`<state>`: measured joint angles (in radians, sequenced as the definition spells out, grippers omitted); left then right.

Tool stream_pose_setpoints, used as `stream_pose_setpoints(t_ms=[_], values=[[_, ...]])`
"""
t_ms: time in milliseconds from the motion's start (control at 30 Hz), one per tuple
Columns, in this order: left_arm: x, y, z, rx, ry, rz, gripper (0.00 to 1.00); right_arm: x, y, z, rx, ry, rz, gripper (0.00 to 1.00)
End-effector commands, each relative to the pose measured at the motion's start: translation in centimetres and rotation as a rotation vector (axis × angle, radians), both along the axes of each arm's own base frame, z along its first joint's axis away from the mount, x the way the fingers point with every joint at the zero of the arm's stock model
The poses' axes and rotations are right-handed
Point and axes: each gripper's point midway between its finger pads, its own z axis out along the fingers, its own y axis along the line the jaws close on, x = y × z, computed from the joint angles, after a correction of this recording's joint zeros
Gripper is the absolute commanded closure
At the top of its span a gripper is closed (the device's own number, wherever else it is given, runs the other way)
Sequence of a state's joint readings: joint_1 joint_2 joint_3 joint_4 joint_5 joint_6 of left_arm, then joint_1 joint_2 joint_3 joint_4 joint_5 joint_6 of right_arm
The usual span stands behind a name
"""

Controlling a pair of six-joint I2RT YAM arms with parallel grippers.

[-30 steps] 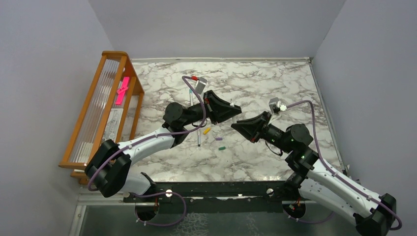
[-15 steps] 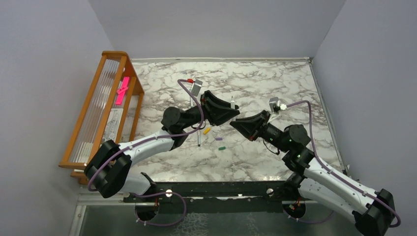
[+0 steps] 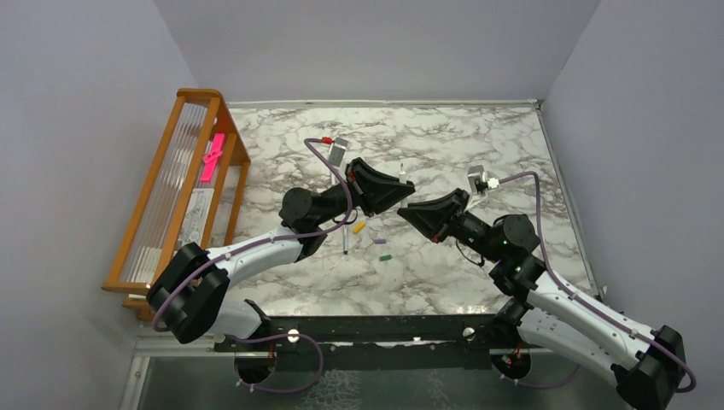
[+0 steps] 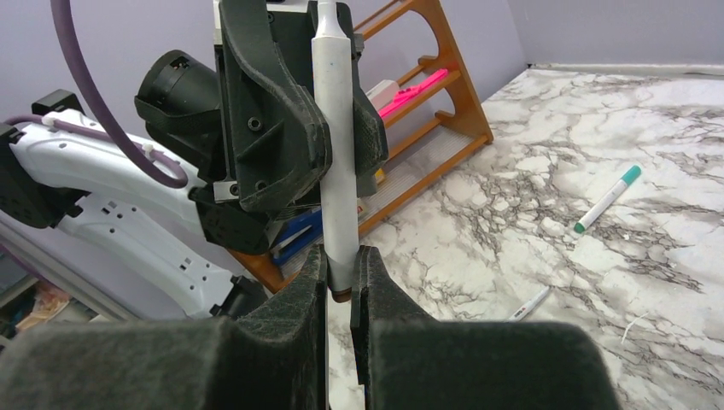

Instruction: Insert the pens into the pen caps

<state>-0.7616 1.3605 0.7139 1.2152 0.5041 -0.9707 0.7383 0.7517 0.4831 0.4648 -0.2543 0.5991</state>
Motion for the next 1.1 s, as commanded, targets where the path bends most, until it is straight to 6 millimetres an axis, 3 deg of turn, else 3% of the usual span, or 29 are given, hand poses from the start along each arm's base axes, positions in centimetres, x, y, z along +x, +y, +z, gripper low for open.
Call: stream_pose_setpoints(t_ms=[0, 67, 133, 233, 333, 400, 533, 700, 800, 867, 933, 1067], values=[[-1.3, -0.2, 0.7, -0.027, -0.032, -0.048, 0.82, 0.6, -0.3, 1.9, 0.045, -0.024, -0.031, 0.99], [-1.2, -0.2, 0.5, -0.024, -0.027, -0.043, 0.87, 0.6, -0.2, 1.7, 0.04, -0.02, -0.029, 0.99], [-1.2, -0.2, 0.4, -0.022, -0.025, -0.043, 1.0, 0.6, -0.2, 1.6, 0.036, -0.018, -0.028, 0.99], [-1.0, -0.4, 0.0, -0.01, -0.014, -0.041, 1.0, 0.7, -0.2, 1.2, 0.026, -0.016, -0.031, 0.99], [0.4, -0.2, -0.7, 0.037, -0.007, -0.005, 1.0, 0.6, -0.2, 0.6, -0.011, -0.026, -0.028, 0.66], [2.1, 0.8, -1.3, 0.079, -0.005, 0.037, 1.0, 0.4, -0.3, -0.4, -0.055, -0.02, -0.028, 0.53], [6.1, 4.9, -2.2, 0.105, 0.042, 0.139, 1.0, 1.2, -0.9, -4.2, -0.195, 0.052, -0.078, 0.43], [8.3, 7.6, -3.4, 0.154, 0.08, 0.216, 1.0, 2.6, -0.1, -12.2, -0.446, 0.208, -0.067, 0.42], [8.5, 7.8, -4.2, 0.179, 0.109, 0.228, 1.0, 4.1, 0.3, -17.3, -0.613, 0.326, -0.079, 0.56], [8.5, 7.8, -5.1, 0.188, 0.142, 0.227, 1.0, 4.8, 0.7, -19.3, -0.682, 0.37, -0.08, 0.83], [8.1, 7.9, -6.0, 0.199, 0.157, 0.221, 1.0, 5.1, 1.3, -20.5, -0.713, 0.382, -0.071, 0.98], [7.8, 8.4, -7.4, 0.224, 0.172, 0.237, 1.0, 5.8, 2.5, -21.0, -0.721, 0.374, -0.046, 0.99]])
